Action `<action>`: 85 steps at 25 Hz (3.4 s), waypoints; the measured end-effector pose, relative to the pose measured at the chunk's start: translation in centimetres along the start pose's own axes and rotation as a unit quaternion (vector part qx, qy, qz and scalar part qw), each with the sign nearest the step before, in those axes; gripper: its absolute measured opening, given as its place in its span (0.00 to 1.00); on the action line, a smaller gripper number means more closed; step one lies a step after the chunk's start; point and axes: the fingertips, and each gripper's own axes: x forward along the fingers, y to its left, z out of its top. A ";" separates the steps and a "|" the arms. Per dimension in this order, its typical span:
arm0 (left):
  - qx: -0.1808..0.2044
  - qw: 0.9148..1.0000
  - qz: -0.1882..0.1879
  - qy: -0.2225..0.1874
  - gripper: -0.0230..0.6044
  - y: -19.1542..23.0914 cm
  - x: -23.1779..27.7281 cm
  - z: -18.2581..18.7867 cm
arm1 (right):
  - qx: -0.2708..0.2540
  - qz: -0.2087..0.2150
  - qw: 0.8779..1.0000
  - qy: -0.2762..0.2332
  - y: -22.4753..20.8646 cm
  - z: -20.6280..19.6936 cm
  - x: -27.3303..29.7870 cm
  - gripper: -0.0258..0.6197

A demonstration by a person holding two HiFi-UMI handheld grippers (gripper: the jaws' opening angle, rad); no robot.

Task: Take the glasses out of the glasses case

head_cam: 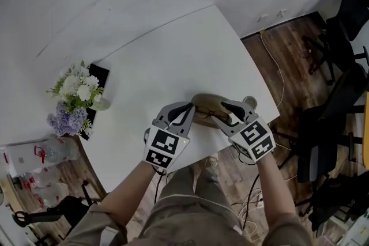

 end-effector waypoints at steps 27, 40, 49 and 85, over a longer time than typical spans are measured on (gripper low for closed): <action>-0.025 0.992 0.012 0.120 0.07 -2.1 3.0 -13.4 | -0.079 0.040 0.975 0.202 3.4 -10.6 7.0 0.34; -0.022 0.994 0.021 0.101 0.07 -2.3 2.4 -14.0 | -0.116 0.101 0.950 0.270 5.5 -11.2 7.1 0.15; -0.019 0.995 0.018 0.095 0.07 -2.7 0.1 -13.0 | -0.108 0.057 0.970 0.210 6.9 -8.3 4.9 0.13; 0.112 0.972 0.061 -0.199 0.07 -5.5 -18.4 16.9 | -0.136 -0.158 0.924 -0.321 9.7 18.5 -28.6 0.13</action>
